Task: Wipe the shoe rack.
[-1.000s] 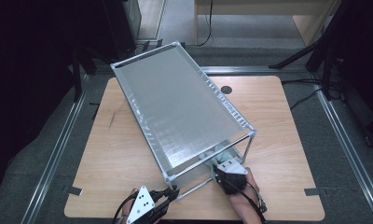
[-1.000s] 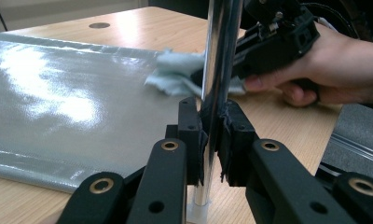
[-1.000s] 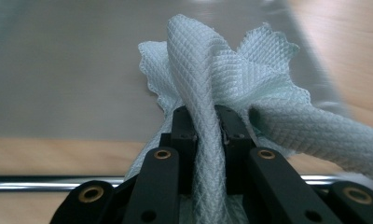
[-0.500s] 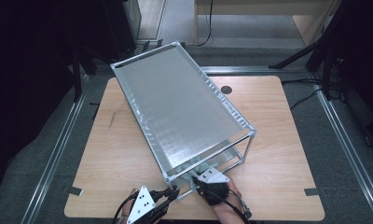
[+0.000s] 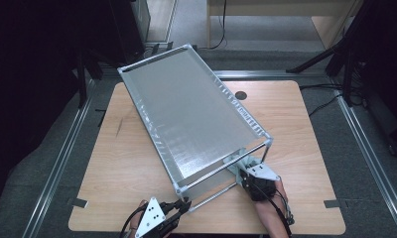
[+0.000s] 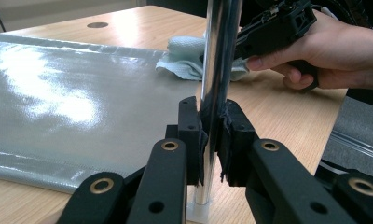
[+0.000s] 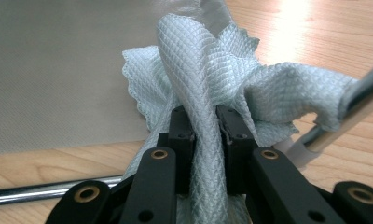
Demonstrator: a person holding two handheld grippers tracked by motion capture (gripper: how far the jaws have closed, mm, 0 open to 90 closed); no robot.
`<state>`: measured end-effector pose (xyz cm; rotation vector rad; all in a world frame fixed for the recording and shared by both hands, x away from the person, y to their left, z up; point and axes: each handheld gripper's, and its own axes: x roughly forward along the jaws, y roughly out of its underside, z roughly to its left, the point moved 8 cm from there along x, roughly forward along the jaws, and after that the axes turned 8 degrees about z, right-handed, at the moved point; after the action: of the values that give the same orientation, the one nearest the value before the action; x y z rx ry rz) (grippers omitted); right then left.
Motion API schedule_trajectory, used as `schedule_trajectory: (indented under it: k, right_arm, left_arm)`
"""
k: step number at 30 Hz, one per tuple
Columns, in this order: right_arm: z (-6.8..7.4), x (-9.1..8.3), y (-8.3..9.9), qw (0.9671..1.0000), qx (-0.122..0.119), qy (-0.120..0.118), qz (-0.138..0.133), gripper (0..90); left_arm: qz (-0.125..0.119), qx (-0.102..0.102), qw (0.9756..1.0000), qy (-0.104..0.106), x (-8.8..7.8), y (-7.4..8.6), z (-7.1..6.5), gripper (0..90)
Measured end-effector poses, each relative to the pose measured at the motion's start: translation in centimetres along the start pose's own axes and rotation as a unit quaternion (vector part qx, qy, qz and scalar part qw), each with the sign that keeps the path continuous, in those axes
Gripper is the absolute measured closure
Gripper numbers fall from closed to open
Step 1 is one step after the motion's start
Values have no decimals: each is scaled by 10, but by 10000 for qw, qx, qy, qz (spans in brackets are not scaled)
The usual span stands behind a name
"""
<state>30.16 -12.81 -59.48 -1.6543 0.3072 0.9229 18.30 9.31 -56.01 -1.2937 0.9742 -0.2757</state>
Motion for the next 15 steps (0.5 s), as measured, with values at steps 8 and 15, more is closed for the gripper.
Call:
schedule_trajectory:
  k: [8, 15]
  right_arm:
    - [3, 0, 1, 10000, 6, -7, 3, 781]
    - [41, -1, 5, 9986, -298, -431, 39, 777]
  left_arm:
    - [1, 2, 10000, 2, 0, 0, 0, 813]
    - [1, -3, 10000, 3, 0, 0, 0, 813]
